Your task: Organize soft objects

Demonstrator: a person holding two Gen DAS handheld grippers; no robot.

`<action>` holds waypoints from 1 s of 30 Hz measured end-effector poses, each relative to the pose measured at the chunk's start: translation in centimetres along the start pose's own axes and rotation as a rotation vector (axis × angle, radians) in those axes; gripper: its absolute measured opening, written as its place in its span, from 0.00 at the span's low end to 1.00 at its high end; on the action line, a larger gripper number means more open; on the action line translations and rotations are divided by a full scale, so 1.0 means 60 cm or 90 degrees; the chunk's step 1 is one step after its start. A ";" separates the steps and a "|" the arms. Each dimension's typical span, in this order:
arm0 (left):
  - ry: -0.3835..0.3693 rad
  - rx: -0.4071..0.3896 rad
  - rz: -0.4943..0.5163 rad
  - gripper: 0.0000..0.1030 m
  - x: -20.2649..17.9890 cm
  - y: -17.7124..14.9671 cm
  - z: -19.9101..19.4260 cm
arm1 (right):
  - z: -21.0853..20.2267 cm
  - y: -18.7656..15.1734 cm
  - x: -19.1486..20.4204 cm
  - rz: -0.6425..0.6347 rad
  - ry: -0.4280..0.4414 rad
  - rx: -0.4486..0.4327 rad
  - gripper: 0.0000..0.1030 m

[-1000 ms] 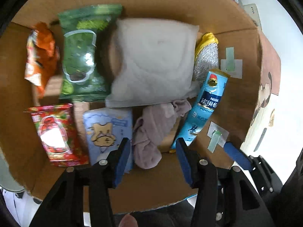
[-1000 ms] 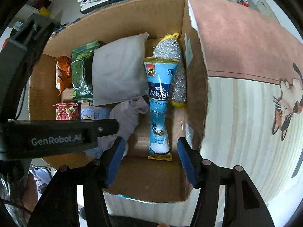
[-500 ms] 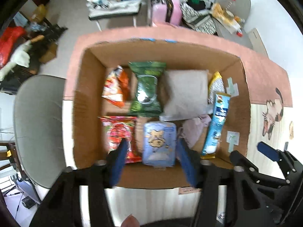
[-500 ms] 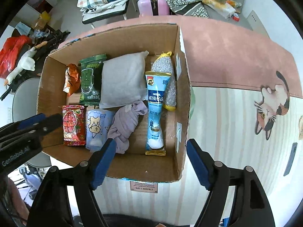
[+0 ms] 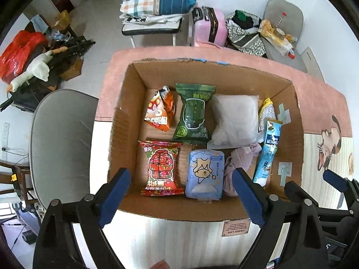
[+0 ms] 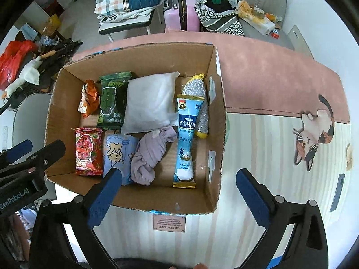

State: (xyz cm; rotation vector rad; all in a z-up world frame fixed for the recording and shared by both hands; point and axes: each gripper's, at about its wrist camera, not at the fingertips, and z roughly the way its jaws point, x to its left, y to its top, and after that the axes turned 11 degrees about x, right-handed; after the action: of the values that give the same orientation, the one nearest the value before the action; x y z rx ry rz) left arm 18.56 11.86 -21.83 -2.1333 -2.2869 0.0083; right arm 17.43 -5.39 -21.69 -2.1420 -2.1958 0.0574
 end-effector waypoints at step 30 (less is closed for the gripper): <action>-0.008 -0.238 0.013 0.90 0.013 -0.254 -0.370 | -0.406 -0.293 -0.002 -0.039 0.001 -0.262 1.00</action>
State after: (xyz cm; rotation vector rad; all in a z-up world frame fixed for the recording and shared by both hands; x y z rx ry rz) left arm 3.62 11.45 0.59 -2.3202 -2.4328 -0.4417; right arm 1.85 -6.55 3.97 -2.2537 -2.4431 -0.4375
